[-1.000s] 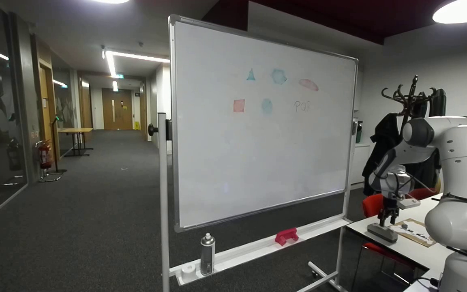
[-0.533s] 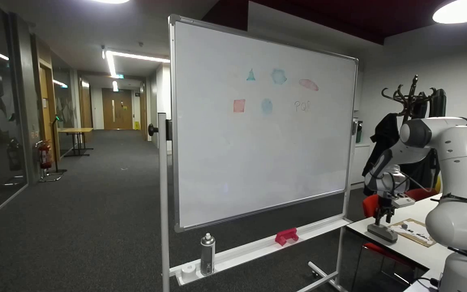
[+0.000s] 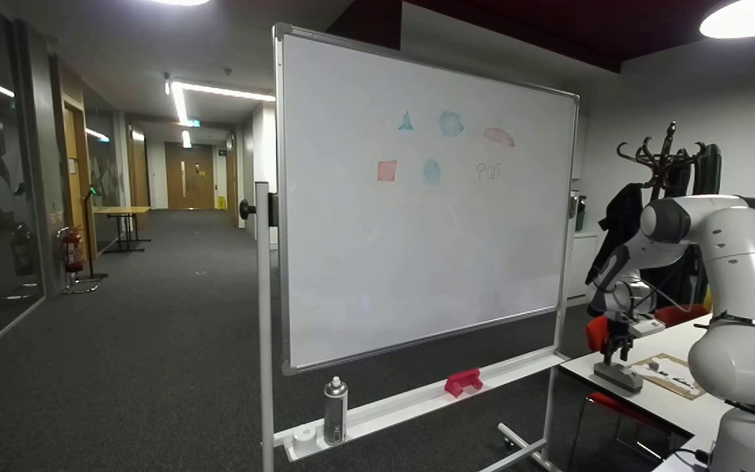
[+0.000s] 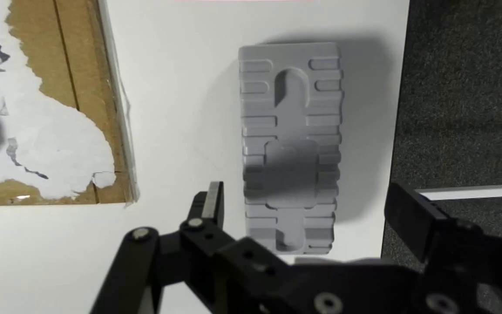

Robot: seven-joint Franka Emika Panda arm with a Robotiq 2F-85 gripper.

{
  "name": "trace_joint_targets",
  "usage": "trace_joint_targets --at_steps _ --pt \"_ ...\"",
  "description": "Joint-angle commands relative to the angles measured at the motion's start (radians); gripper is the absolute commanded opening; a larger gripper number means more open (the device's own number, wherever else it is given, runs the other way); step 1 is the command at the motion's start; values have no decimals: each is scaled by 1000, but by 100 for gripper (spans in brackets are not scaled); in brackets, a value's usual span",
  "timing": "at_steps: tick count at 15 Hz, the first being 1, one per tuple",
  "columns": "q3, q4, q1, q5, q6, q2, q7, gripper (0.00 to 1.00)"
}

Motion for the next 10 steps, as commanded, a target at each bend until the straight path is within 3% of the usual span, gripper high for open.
trace_joint_targets --at_steps 1,10 --pt "-3 41 -1 -14 -18 24 8 100" --pt "6 58 -15 -13 -18 67 0 100"
